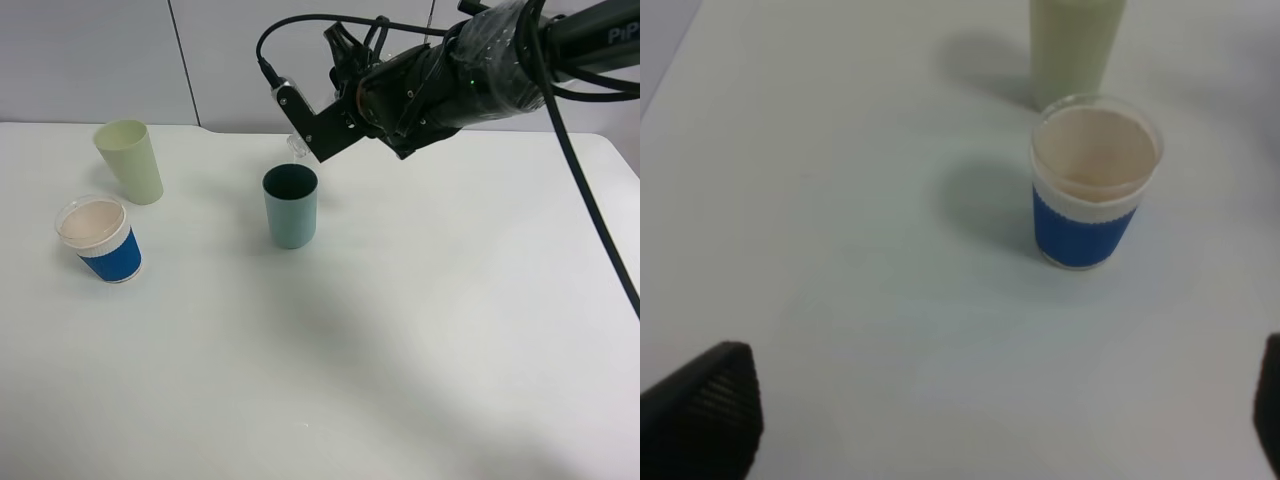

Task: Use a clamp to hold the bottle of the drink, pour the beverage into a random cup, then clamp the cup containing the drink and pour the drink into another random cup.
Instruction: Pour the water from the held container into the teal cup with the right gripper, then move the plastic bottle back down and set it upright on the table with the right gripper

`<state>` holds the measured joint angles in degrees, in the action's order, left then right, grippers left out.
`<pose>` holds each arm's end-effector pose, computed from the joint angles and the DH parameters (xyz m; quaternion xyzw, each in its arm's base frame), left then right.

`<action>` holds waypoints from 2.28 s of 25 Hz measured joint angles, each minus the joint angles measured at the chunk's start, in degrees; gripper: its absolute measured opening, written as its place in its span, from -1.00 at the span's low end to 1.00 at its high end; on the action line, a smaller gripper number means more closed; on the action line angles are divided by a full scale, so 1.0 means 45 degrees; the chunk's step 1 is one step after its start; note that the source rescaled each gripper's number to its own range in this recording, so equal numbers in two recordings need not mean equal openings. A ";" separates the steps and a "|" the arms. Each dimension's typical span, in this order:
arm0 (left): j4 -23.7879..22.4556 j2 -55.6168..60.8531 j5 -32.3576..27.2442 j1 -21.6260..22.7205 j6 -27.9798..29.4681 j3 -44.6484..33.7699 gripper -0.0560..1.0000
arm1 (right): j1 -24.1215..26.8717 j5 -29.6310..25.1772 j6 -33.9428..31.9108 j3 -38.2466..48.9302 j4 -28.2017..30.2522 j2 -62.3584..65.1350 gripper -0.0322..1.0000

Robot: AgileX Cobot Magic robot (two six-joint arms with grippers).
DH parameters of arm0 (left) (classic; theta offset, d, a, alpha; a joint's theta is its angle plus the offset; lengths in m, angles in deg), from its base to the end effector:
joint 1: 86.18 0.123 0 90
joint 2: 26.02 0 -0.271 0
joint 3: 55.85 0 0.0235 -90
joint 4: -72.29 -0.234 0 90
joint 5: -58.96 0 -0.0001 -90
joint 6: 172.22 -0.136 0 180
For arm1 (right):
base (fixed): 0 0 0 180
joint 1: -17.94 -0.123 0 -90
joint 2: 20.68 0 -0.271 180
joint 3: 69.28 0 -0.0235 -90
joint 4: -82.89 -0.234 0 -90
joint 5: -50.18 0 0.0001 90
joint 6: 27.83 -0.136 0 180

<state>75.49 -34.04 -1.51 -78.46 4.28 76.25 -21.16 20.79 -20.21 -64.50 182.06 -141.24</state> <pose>0.0346 -0.0020 0.2510 -0.0302 0.8490 0.0237 0.5270 0.3870 0.2295 0.1803 -0.7701 0.3565 -0.4521 0.2748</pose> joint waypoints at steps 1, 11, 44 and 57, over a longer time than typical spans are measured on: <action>0.0000 0.0000 0.0000 0.0000 0.0000 0.0000 1.00 | -0.0090 0.0014 0.0000 -0.0159 0.0000 -0.0071 -0.92; 0.0000 0.0000 0.0000 0.0000 0.0000 0.0000 1.00 | -0.0219 0.0174 0.1935 -0.0424 0.0000 -0.0336 -0.92; 0.0000 0.0000 0.0000 0.0000 0.0000 0.0000 1.00 | -0.0219 -0.0011 -0.5995 -0.0424 -0.2445 0.0662 -0.92; 0.0000 0.0000 0.0000 0.0000 0.0000 0.0000 1.00 | 0.0633 -0.0500 -0.5945 -0.0424 -0.9041 0.4005 -0.92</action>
<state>75.49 -34.04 -1.51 -78.46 4.28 76.25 -18.32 18.54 -46.96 -66.41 141.38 -123.22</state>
